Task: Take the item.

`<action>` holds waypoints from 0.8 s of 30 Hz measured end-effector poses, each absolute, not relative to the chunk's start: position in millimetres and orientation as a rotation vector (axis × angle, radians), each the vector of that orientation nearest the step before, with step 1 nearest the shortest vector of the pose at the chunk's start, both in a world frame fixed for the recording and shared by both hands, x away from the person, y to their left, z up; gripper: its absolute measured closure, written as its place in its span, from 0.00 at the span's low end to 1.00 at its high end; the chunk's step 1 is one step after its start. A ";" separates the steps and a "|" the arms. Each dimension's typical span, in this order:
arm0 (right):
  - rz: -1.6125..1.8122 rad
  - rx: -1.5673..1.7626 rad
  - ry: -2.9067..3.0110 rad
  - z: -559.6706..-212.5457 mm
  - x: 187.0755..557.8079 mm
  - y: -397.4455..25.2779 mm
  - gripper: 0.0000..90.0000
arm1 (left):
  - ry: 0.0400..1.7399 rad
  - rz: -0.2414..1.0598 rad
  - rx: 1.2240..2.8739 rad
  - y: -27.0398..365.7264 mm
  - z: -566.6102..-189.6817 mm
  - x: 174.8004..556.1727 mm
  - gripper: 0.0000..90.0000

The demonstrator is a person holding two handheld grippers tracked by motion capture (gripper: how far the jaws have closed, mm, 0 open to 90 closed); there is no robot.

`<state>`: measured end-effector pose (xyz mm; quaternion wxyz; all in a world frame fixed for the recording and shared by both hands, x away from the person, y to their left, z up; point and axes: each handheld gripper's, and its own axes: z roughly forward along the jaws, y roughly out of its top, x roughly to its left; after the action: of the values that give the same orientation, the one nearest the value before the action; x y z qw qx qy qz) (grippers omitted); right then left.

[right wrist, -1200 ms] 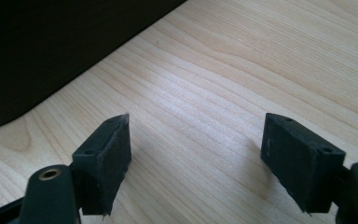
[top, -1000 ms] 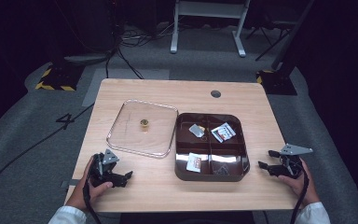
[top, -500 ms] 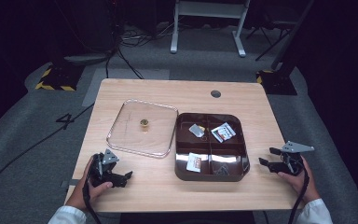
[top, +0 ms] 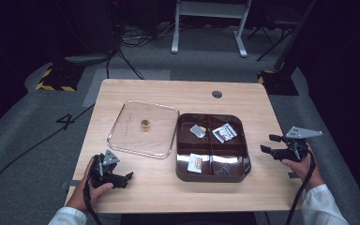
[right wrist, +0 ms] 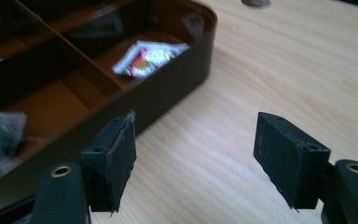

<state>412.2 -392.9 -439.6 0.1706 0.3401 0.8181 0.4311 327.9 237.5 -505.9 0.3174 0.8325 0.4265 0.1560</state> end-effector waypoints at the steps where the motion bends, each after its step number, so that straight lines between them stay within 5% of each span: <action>1: 1.226 0.961 2.322 -432.9 416.5 -390.2 0.33 | 1.122 0.411 2.191 237.5 -505.8 327.9 0.00; 17: 1.180 0.908 2.336 -414.1 429.3 -373.4 0.33 | 1.122 0.411 2.192 237.6 -505.8 328.0 0.00; 24: 1.185 0.855 2.373 -399.4 455.4 -329.2 0.36 | 1.124 0.409 2.191 237.4 -505.8 328.1 0.00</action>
<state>455.4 -329.2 -399.4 0.1765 0.3019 0.8382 0.4185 328.1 237.4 -505.8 0.3169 0.8325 0.4271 0.1552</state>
